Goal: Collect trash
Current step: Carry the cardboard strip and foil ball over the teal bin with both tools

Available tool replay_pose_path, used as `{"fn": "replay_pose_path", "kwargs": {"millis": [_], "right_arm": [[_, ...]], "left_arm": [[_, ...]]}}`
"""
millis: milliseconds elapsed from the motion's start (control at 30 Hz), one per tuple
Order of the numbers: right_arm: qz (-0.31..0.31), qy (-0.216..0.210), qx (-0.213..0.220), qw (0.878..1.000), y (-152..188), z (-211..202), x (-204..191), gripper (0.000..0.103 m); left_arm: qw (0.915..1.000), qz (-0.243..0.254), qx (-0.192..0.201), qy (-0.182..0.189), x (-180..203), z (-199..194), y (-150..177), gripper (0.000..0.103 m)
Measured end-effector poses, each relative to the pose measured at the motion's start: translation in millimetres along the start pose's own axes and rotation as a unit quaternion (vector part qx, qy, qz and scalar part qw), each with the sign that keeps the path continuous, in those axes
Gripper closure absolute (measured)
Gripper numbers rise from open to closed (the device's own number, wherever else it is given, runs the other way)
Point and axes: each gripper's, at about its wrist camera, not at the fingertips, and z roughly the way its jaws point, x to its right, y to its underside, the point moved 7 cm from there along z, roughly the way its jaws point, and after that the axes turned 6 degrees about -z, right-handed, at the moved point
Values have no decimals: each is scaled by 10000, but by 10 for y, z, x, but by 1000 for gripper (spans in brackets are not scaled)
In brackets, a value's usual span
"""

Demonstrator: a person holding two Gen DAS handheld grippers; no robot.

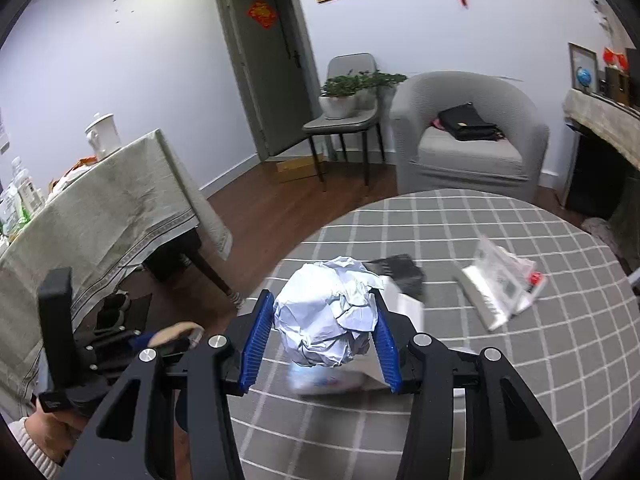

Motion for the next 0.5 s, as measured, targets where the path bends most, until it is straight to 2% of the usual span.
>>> {"fn": "replay_pose_path", "kwargs": {"millis": [267, 500], "right_arm": [[-201, -318, -164, 9992, -1, 284, -439, 55], [-450, -528, -454, 9966, 87, 572, -806, 55]], "left_arm": [[9985, -234, -451, -184, -421, 163, 271, 79], [9957, -468, -695, -385, -836, 244, 434, 79]]}}
